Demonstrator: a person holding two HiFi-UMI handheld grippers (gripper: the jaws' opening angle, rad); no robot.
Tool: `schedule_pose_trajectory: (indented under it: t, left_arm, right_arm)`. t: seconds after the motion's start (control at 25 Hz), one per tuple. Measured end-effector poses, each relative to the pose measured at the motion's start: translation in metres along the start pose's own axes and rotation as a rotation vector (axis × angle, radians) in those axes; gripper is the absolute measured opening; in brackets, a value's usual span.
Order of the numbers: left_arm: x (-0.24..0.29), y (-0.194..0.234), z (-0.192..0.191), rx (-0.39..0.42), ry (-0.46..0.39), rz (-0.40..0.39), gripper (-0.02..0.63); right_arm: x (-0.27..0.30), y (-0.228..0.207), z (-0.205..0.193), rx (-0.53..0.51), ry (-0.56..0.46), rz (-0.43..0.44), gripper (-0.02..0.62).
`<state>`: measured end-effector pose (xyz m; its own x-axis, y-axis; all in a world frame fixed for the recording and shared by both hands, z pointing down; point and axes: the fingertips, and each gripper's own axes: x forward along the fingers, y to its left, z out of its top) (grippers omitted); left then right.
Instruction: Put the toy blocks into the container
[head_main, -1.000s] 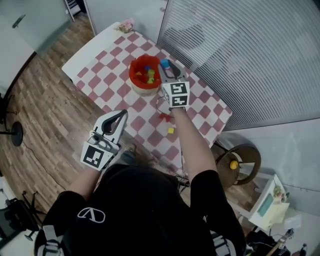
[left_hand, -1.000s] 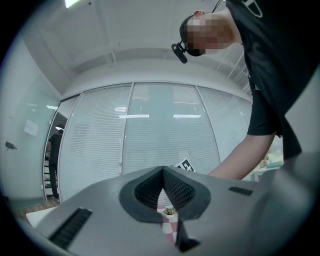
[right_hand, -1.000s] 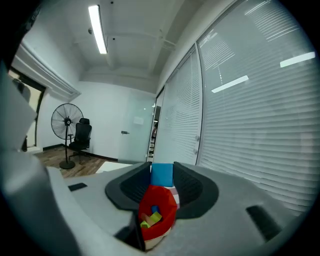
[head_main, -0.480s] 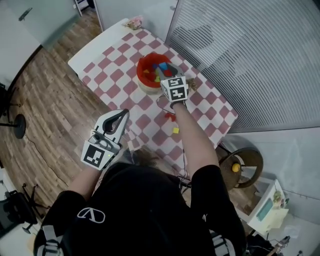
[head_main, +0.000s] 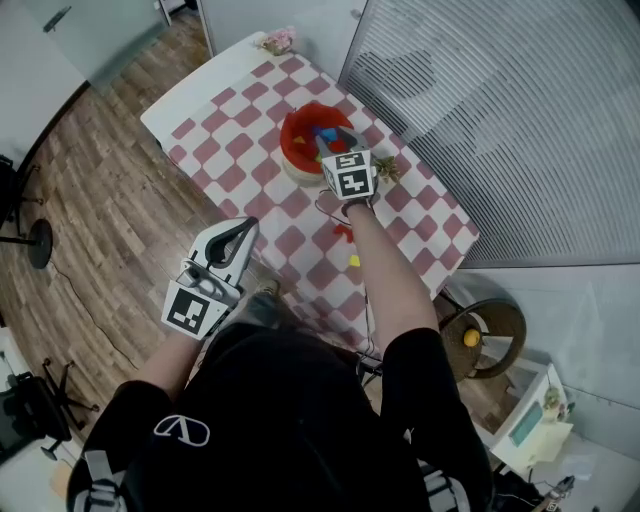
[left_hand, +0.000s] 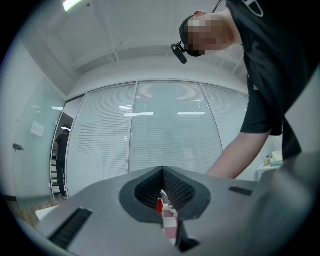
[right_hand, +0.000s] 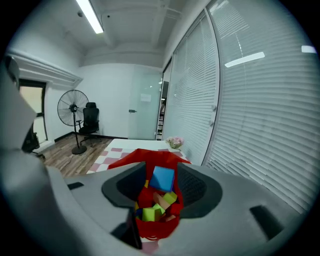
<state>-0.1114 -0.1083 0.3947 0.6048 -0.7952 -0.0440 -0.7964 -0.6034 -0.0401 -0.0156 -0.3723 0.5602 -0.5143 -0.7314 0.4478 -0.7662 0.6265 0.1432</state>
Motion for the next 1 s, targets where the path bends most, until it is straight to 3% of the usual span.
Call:
schedule_pose_trajectory:
  t: [0.04,0.36,0.72,1.0]
  left_arm:
    - [0.000,0.000,0.000,-0.001,0.000,0.000,0.006]
    - [0.002,-0.004,-0.001,-0.004,-0.003,-0.012,0.006]
    - [0.007,-0.012,0.004,-0.003,-0.020,-0.043,0.006]
    - [0.020,-0.026,0.009,-0.015,-0.032,-0.092,0.006]
  right_arm:
    - [0.001,0.000,-0.001,-0.003,0.001,-0.007,0.221]
    - [-0.012,-0.003,0.011,-0.019,-0.039,-0.018,0.215]
    - [-0.104,-0.002,0.097,-0.046,-0.324,-0.061,0.209]
    - [-0.206,0.008,0.122,-0.010,-0.487,-0.106,0.207]
